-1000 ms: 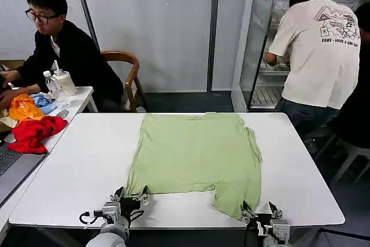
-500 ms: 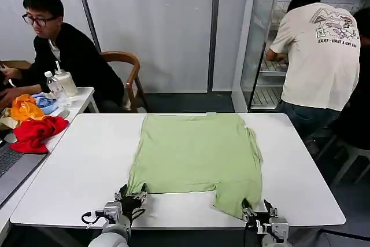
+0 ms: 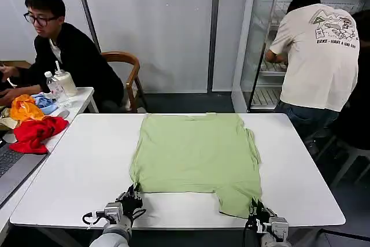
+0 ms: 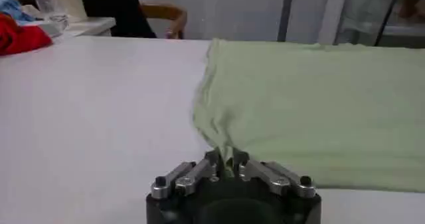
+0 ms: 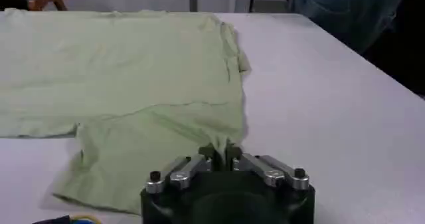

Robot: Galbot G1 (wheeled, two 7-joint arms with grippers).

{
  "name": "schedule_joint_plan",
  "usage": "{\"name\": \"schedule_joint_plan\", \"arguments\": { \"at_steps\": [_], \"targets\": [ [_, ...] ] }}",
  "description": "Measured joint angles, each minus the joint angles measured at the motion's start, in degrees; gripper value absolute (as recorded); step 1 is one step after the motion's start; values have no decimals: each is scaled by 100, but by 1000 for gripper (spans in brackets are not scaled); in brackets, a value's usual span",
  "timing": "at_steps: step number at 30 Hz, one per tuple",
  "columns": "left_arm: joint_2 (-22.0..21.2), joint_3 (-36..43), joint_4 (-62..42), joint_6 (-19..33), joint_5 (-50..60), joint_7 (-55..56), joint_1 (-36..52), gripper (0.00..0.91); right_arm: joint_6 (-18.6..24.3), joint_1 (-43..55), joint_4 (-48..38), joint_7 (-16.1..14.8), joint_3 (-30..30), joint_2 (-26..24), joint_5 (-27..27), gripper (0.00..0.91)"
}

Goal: Fold and organize the clothes.

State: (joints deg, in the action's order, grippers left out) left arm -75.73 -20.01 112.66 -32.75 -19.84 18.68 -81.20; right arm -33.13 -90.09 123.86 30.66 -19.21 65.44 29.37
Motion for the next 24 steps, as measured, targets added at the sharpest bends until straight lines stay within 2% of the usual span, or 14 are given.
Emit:
{"name": "schedule_joint_plan", "arguments": {
  "at_steps": [16, 24],
  "targets": [
    [171, -266, 681, -84, -249, -5, -499, 20, -18, -236, 1011, 75, -269, 64, -48, 0],
    [214, -436, 1188, -87, -352, 11, -631, 20, -9, -85, 1169, 52, -373, 29, -115, 0]
  ]
}}
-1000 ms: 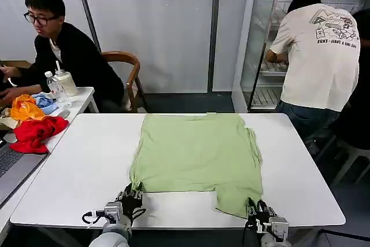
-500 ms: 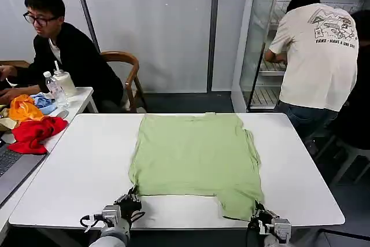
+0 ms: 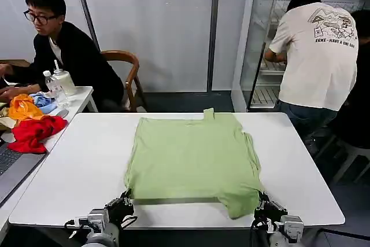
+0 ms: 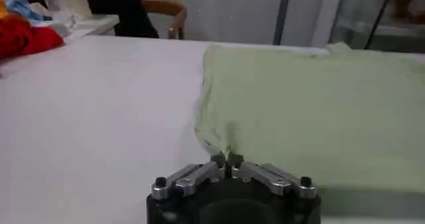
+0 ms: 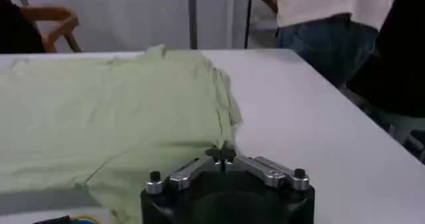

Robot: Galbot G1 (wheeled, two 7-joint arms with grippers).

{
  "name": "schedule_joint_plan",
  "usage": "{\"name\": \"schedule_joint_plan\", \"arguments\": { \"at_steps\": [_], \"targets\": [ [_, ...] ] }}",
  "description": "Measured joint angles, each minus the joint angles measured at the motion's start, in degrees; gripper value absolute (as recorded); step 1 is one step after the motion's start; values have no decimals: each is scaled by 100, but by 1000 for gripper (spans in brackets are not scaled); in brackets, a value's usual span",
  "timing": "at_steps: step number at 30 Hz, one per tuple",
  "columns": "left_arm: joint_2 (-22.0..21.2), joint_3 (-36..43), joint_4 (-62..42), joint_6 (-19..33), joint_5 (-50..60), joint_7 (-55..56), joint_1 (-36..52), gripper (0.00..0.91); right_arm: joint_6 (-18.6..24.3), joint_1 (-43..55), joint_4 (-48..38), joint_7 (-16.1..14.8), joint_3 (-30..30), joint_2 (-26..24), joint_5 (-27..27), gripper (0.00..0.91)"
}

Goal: Fold and organize the clothes.

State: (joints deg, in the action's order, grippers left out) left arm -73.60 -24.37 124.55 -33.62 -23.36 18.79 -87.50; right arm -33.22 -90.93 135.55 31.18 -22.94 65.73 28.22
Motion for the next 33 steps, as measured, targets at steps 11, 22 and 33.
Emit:
{"name": "schedule_joint_plan", "arguments": {
  "at_steps": [11, 22, 33],
  "targets": [
    [-37, -18, -5, 30, -92, -46, 382, 20, 56, 891, -731, -195, 79, -56, -43, 0],
    [28, -20, -720, 47, -189, -269, 1193, 20, 137, 1883, -1787, -452, 309, -119, -112, 0],
    [3, 81, -1513, 56, -210, -446, 1892, 20, 171, 2671, -2637, -595, 618, -219, -107, 0]
  ]
}}
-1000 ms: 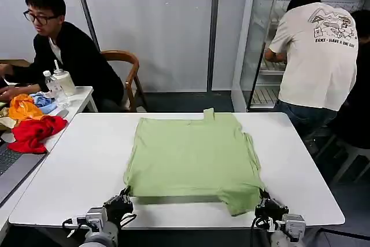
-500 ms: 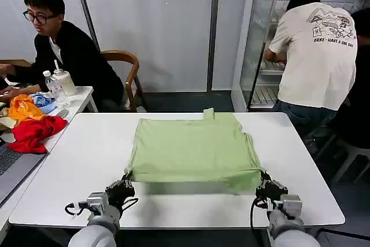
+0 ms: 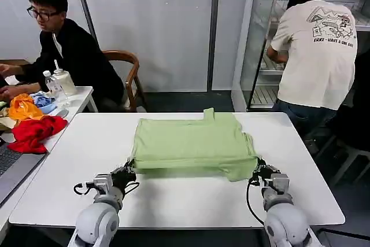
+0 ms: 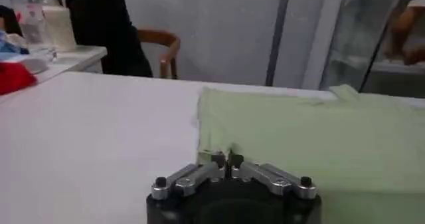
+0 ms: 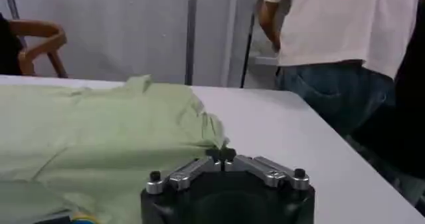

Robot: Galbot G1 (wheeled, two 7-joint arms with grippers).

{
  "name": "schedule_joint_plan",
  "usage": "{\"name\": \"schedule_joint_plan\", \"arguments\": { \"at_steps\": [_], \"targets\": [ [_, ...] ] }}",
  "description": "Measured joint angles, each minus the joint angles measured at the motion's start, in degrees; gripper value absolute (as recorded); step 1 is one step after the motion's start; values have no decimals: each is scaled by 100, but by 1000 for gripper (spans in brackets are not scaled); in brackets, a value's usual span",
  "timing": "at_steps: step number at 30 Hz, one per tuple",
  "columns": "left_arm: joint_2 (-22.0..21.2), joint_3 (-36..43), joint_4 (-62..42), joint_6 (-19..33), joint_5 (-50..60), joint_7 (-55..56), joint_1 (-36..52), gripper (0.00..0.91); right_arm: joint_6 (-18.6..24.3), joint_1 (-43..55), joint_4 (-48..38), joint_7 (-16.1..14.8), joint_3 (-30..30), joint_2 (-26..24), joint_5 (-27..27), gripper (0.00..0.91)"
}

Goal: Fold and organize the clothes.

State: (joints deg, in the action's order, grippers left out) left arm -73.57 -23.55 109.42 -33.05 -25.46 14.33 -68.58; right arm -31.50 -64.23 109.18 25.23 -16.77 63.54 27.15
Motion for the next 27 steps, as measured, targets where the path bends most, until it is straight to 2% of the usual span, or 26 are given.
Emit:
{"name": "schedule_joint_plan", "arguments": {
  "at_steps": [19, 20, 21, 27],
  "targets": [
    [-23, 146, -1051, 82, -11, -142, 844, 20, 84, 921, -981, -68, 513, 120, -43, 0],
    [-27, 156, -1094, 84, -8, -145, 874, 443, 94, 930, -1022, -65, 529, 132, -54, 272],
    [-29, 166, -1131, 87, -7, -148, 900, 907, 99, 934, -1057, -57, 538, 146, -70, 907],
    [-38, 196, -1277, 114, 1, -165, 939, 907, 100, 919, -1203, 10, 556, 223, -126, 907]
  ]
}}
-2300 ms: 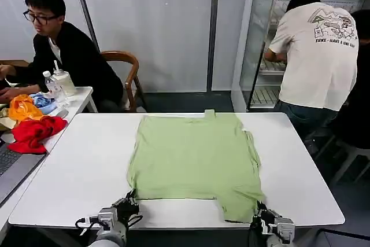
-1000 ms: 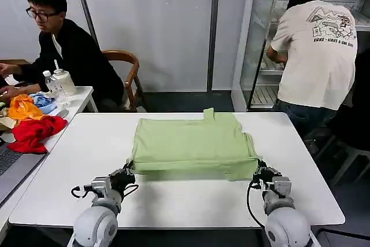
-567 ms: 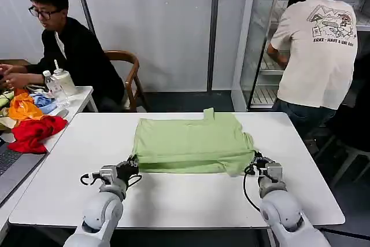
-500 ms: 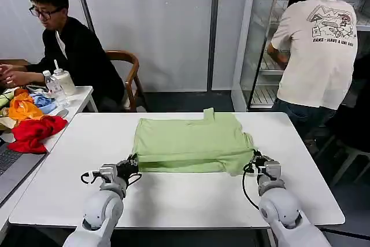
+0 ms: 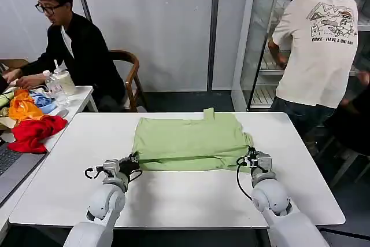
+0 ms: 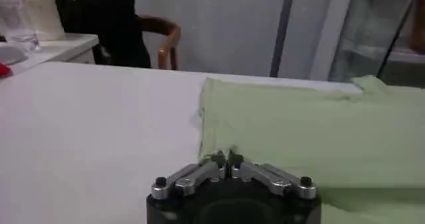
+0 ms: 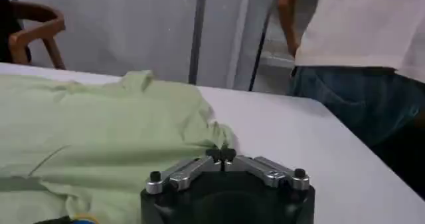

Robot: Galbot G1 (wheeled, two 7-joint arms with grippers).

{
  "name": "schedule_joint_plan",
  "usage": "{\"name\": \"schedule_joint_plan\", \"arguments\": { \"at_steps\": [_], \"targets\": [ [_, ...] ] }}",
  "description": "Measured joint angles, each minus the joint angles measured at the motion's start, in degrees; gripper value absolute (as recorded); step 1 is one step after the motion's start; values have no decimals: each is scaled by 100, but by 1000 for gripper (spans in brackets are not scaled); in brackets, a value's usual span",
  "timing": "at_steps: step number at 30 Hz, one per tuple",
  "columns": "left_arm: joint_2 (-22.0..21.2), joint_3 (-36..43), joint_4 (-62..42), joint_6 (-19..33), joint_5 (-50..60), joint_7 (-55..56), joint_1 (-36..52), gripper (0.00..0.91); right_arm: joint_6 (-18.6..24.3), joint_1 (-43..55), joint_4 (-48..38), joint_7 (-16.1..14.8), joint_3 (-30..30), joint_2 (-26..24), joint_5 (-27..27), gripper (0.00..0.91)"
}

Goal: Fold and organize the clothes.

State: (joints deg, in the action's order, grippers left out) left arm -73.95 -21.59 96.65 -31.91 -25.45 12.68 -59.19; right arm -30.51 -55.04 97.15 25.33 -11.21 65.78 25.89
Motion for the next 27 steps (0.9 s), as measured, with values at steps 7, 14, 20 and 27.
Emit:
{"name": "schedule_joint_plan", "arguments": {
  "at_steps": [7, 14, 20, 27],
  "targets": [
    [23, -29, -32, -16, -39, 9, -56, 907, 10, -24, -25, 82, -34, 38, -25, 907],
    [98, -119, 92, -23, -20, 6, -120, 907, -34, -137, 178, 146, -136, 7, -86, 907],
    [204, -233, 405, -51, 40, 29, -222, 907, -35, -311, 319, 160, -245, -63, -73, 907],
    [228, -284, 681, -34, 129, -46, -459, 907, -18, -495, 333, 194, -325, -74, 23, 907]
  ]
}}
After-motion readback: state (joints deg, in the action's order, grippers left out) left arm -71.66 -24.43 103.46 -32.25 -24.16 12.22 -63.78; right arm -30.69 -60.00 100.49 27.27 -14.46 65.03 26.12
